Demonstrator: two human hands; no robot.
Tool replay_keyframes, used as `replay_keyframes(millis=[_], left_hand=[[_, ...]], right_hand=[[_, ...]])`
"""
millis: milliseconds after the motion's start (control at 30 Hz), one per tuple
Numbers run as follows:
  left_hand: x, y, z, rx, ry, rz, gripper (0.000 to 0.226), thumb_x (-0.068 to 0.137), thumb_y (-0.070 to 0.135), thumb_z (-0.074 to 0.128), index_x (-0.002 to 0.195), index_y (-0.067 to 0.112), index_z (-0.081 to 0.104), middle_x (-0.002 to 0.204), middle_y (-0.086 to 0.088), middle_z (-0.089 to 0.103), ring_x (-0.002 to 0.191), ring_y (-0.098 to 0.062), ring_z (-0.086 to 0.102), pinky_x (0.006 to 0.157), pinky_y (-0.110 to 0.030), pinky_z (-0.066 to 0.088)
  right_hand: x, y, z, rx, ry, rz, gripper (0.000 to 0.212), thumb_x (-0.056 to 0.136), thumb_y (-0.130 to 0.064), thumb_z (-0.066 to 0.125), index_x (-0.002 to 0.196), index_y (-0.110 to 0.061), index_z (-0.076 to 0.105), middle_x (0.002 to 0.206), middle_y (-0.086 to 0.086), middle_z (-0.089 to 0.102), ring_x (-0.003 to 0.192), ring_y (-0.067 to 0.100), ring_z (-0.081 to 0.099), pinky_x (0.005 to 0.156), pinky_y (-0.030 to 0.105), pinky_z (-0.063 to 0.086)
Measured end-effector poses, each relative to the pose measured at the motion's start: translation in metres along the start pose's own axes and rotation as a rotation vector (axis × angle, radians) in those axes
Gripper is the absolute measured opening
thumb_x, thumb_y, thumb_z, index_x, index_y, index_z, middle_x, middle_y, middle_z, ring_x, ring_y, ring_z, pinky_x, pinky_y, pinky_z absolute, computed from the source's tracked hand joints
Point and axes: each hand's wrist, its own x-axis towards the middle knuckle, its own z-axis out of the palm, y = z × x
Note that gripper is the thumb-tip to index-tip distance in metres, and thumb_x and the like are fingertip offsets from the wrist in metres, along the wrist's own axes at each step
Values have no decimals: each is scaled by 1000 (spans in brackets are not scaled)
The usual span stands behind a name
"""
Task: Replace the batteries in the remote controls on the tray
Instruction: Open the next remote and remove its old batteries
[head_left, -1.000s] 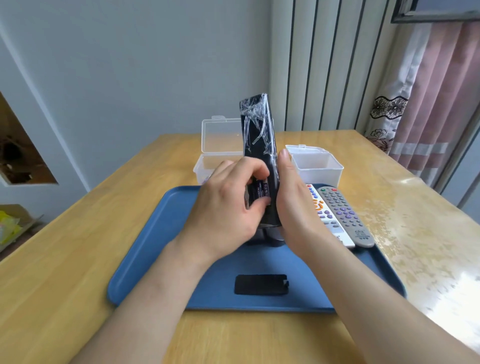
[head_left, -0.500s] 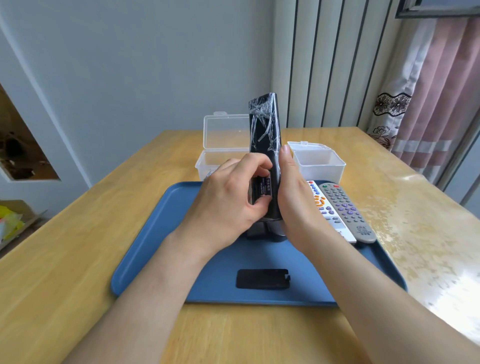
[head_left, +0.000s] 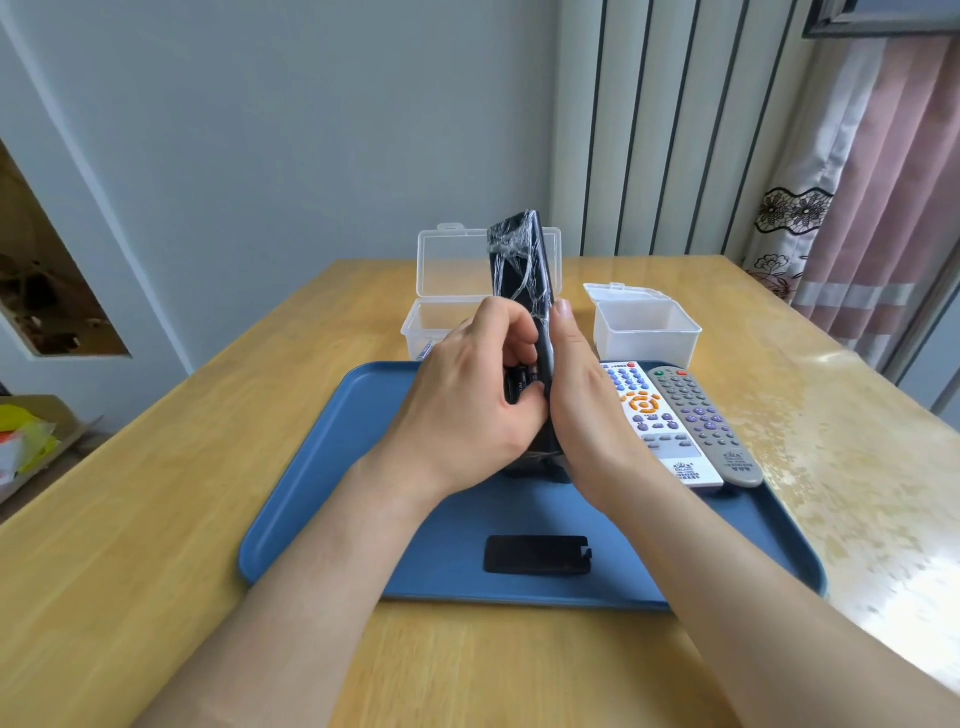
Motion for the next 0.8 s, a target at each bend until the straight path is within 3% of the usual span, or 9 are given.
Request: replay_keyframes(millis=[167,233,333,500,600,733,800], left_hand=[[-1,0,-2,-126,-3,-93,33,73,10,64,99,18,47,81,3,54,76,-10,51,65,-12,36],[-1,3,-3,-173,15,-113,34,70,11,63,101,19,48,79,4,48,75,-12,48,64,-17,39],[-1,3,-3,-154,35,-119,38,69,15,67,104,21,53,76,2,44,72,-16,47,65,-30,44],[2,1,-5,-85,64,-148,34,70,20,82,101,22,68,76,11,51,64,-2,47,62,-10,40],[3,4,-4,-132,69,-217,25,69,19,85,90,23,71,72,6,61,58,-2,49,60,-10,43],[3,7,-6,-131,95,-245,25,67,17,86,83,22,67,73,10,61,58,-1,51,60,-13,44],[3,10,-8,-184,104,-275,23,70,11,84,80,20,66,71,10,65,59,-1,56,61,-12,45]], right_hand=[[-2,1,4,-24,-17,-47,61,101,-58,23,106,-12,63,112,9,66,103,13,66,80,23,53],[-2,0,4,-29,-29,-48,61,102,-56,22,105,-10,62,110,10,67,99,13,67,73,18,52],[-4,-3,4,16,-29,-6,58,102,-56,24,109,-13,62,108,9,68,98,15,69,81,30,57],[-7,-9,1,27,26,32,55,102,-55,26,107,-15,63,105,5,69,93,11,69,78,27,57],[-6,-12,-3,31,38,87,51,101,-57,26,108,-20,61,105,0,65,98,7,64,82,25,52],[-5,-9,1,58,44,114,58,97,-63,28,119,-21,62,117,1,66,111,15,63,98,40,51],[-3,-7,1,102,52,136,59,95,-65,29,120,-22,63,118,3,67,112,19,64,99,45,50]])
